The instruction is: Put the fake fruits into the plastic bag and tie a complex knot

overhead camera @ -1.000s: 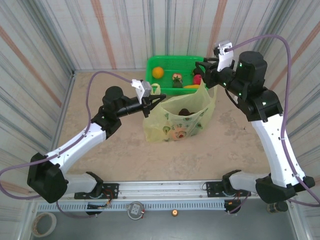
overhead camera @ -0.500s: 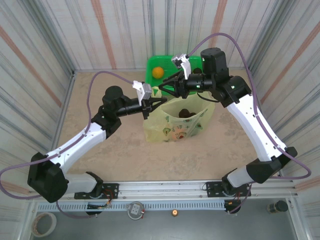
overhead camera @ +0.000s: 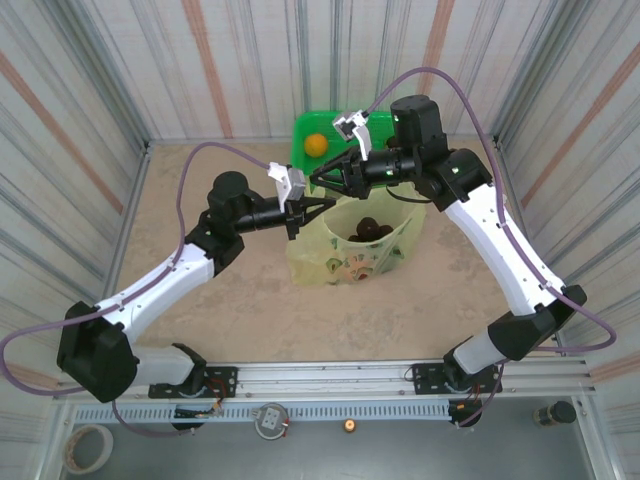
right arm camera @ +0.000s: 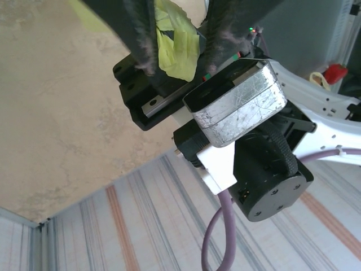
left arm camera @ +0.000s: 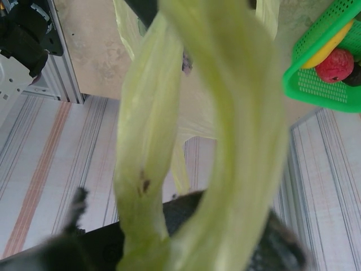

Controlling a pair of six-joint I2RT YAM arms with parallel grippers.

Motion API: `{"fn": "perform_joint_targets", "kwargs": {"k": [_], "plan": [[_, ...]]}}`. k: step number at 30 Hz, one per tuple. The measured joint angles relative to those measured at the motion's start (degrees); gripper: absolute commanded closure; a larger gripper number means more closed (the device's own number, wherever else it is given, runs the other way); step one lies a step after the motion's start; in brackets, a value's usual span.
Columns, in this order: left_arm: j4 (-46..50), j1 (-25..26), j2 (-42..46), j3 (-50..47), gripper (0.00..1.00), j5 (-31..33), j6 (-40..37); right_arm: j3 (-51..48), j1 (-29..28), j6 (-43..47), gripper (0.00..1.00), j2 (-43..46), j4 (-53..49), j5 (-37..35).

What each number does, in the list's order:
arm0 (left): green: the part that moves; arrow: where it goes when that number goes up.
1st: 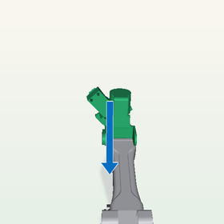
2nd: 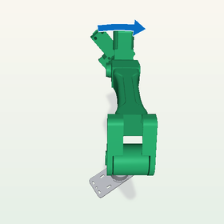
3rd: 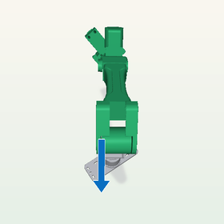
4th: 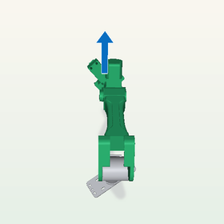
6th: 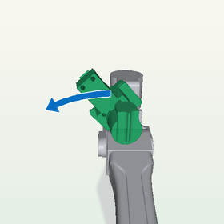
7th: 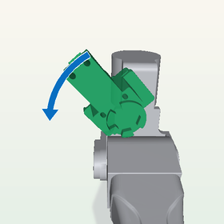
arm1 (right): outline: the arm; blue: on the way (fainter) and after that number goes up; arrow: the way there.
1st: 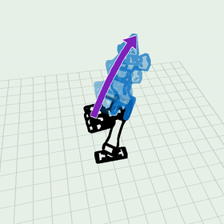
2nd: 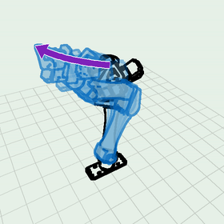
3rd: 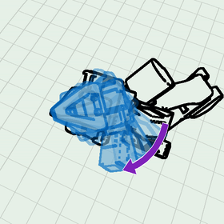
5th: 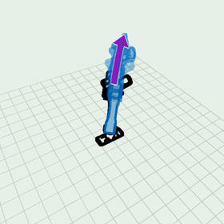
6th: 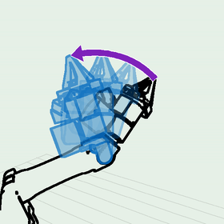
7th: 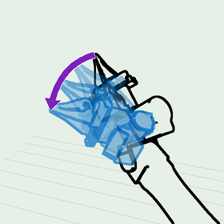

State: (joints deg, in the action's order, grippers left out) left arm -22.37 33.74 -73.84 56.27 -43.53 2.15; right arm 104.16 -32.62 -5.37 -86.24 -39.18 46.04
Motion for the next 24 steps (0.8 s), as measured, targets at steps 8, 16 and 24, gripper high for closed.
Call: {"fn": "perform_joint_targets", "kwargs": {"k": [8, 16, 24], "plan": [[0.09, 0.72, 0.37, -0.39, 0.95, 3.37, -1.01, -0.63, 0.11, -3.82, 1.0, 0.15, 2.12, -3.8], [-0.59, 7.43, 3.98, -4.02, 0.81, 20.26, -4.96, -8.17, 0.0, -13.79, 1.0, 4.66, 9.27, -14.64], [-2.99, 7.76, 1.31, -5.09, 0.58, 26.05, -3.21, -12.63, -0.37, -18.21, 1.0, 8.96, 15.04, -22.1]]}}
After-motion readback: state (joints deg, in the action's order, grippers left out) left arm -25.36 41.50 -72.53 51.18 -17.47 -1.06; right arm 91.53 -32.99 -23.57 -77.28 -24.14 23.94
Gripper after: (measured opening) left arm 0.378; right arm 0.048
